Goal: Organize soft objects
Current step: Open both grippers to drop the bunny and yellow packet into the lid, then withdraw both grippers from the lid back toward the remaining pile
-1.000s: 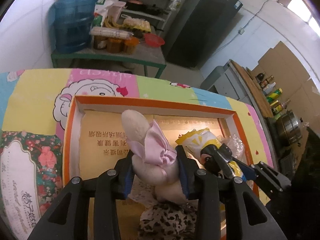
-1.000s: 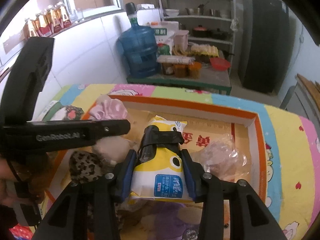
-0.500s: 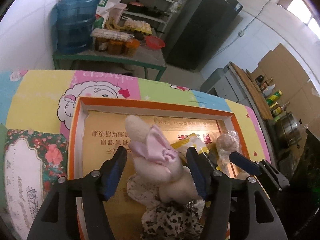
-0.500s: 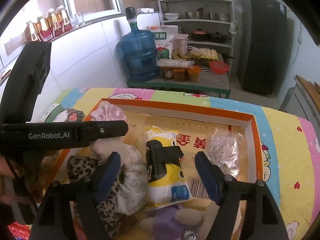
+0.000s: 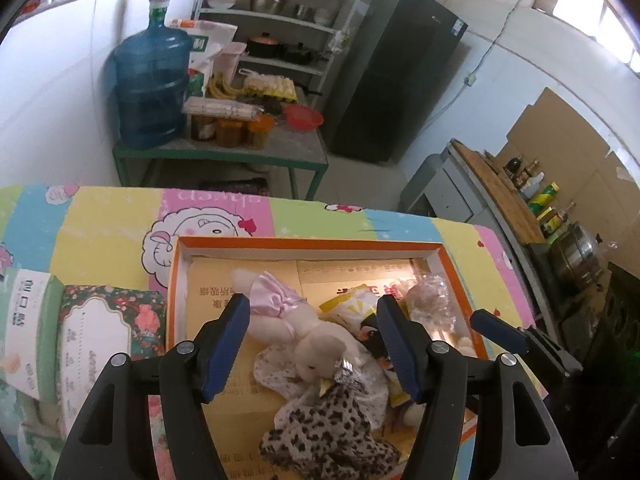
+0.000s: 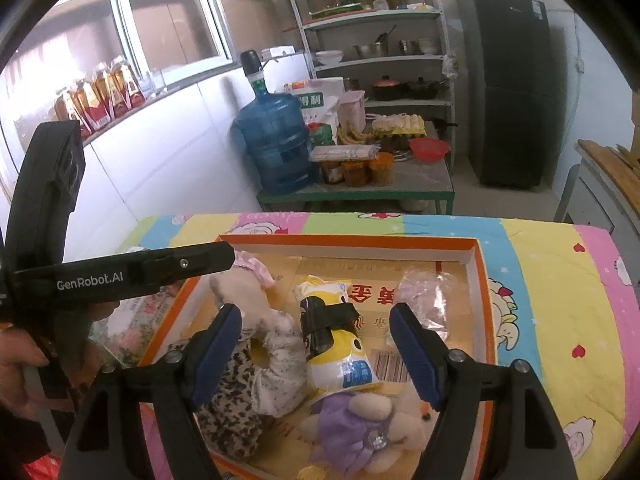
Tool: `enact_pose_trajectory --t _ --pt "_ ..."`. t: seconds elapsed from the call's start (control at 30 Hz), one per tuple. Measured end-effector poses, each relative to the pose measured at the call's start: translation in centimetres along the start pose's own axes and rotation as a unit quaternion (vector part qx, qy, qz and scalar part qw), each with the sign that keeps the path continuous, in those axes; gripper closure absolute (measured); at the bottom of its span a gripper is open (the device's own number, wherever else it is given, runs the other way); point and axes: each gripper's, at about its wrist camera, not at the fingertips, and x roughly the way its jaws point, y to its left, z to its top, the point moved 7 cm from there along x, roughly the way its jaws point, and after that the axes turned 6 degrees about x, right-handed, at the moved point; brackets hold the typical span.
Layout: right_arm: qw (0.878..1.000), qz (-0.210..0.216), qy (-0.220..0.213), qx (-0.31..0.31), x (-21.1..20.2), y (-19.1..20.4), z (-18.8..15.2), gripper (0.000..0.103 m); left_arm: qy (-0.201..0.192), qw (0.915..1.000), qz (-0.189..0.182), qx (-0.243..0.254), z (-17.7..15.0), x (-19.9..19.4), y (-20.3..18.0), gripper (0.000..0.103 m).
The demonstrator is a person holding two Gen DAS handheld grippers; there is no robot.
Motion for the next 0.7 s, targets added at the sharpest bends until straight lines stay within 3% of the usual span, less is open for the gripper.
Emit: enact_pose_trajectory --t 0.47,0.7 --pt "0.999 -0.008 -0.035 -0.004 -4.4 0.4 0.0 0.027 -0.054 0.9972 0.031 0.041 -0.6 -5.9 -2.0 0.036" --pt "0.999 -0.006 -0.045 -0.01 -6.0 1.0 -0.6 0.027 -0.071 0.9951 0.047 0.05 -2.5 -9.1 -1.7 0.036"
